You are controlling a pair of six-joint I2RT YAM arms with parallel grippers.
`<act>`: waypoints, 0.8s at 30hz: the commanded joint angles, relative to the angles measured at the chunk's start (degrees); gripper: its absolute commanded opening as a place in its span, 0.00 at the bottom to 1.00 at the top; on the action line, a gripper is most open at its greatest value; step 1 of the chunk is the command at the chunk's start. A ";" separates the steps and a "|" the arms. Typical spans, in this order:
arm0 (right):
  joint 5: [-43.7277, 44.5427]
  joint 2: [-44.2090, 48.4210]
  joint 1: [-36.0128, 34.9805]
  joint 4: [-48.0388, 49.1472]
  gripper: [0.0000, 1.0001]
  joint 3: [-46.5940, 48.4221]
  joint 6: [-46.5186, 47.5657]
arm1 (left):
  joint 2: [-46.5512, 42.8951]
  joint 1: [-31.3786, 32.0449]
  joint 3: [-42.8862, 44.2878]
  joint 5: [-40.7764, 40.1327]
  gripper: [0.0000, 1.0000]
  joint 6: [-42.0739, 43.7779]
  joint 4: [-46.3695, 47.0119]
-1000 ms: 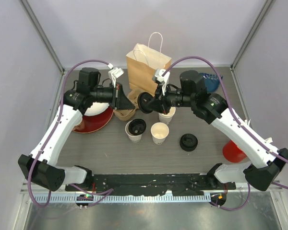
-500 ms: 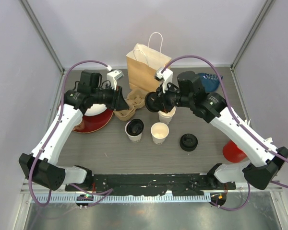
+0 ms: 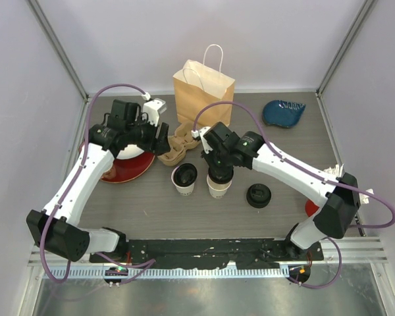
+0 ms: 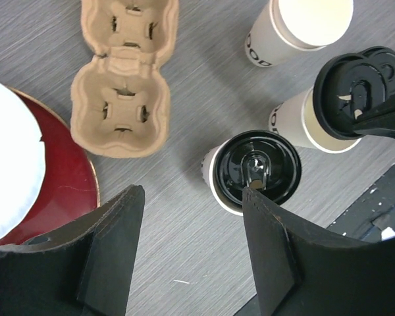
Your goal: Pack the takeout coffee
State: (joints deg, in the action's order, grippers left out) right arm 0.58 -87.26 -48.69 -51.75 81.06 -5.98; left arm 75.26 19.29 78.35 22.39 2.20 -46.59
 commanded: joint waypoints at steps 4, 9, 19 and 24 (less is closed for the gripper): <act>2.85 -2.29 -1.85 -3.62 0.01 3.32 -0.88 | -1.79 -0.66 -0.56 -3.15 0.66 2.11 -0.17; 1.88 -3.00 -2.47 -4.33 0.01 3.50 -0.62 | -1.70 -0.66 -0.48 -3.06 0.66 2.20 0.09; 0.12 -4.40 -2.38 -2.04 0.01 3.41 0.53 | -1.79 -0.83 -0.30 -2.70 0.67 2.46 -0.17; -2.77 -5.02 -2.47 -1.60 0.01 3.41 0.62 | -1.79 -0.83 -0.39 -2.70 0.67 2.81 -0.35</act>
State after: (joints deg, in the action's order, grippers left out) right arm -0.08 -92.12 -50.89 -55.07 82.19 -5.98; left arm 75.24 18.85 77.73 19.49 3.75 -47.05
